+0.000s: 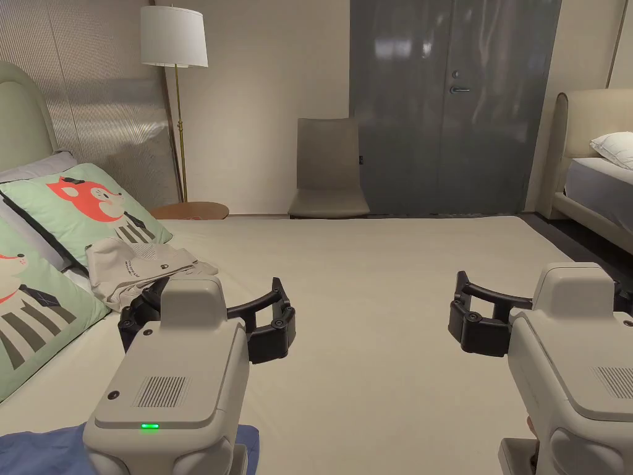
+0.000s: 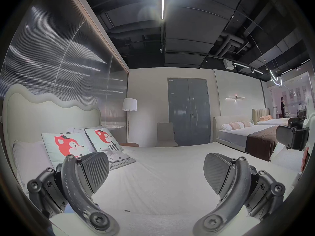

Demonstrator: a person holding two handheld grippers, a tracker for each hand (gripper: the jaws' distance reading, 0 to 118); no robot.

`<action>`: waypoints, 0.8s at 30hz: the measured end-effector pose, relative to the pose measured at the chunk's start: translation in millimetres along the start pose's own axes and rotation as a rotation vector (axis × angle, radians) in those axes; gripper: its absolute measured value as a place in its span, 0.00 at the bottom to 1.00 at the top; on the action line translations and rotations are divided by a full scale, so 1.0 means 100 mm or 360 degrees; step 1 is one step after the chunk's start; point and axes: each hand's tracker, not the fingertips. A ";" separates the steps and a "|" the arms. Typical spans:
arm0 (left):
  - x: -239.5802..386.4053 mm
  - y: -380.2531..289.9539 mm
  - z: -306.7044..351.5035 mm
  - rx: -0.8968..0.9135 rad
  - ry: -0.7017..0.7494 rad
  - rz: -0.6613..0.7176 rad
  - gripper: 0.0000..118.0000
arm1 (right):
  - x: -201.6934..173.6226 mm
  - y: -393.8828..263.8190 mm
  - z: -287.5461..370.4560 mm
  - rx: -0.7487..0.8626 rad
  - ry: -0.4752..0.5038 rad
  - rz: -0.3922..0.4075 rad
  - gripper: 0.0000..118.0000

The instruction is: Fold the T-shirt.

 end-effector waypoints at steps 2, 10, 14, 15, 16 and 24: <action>0.01 0.00 0.00 0.0000 -0.0003 -0.0004 0.94 | 0.00 0.00 0.00 -0.0001 -0.0002 0.0001 1.00; 0.02 0.00 0.02 0.0014 0.0027 -0.0004 0.51 | 0.00 -0.01 0.07 0.0039 0.0032 -0.0005 0.74; 0.02 0.01 0.02 -0.0018 0.0009 0.0025 0.00 | -0.02 0.00 0.06 0.0055 -0.0059 0.0053 0.02; 0.02 0.01 0.03 -0.0020 0.0001 0.0034 0.00 | 0.00 0.01 0.07 0.0053 -0.0036 0.0041 0.01; 0.01 0.01 0.03 -0.0022 -0.0011 0.0037 0.00 | 0.01 0.01 0.08 0.0045 -0.0004 0.0024 0.01; -0.30 0.10 0.17 -0.0001 0.0110 0.0005 0.00 | -0.29 0.00 -0.01 0.0039 0.0107 0.0014 0.01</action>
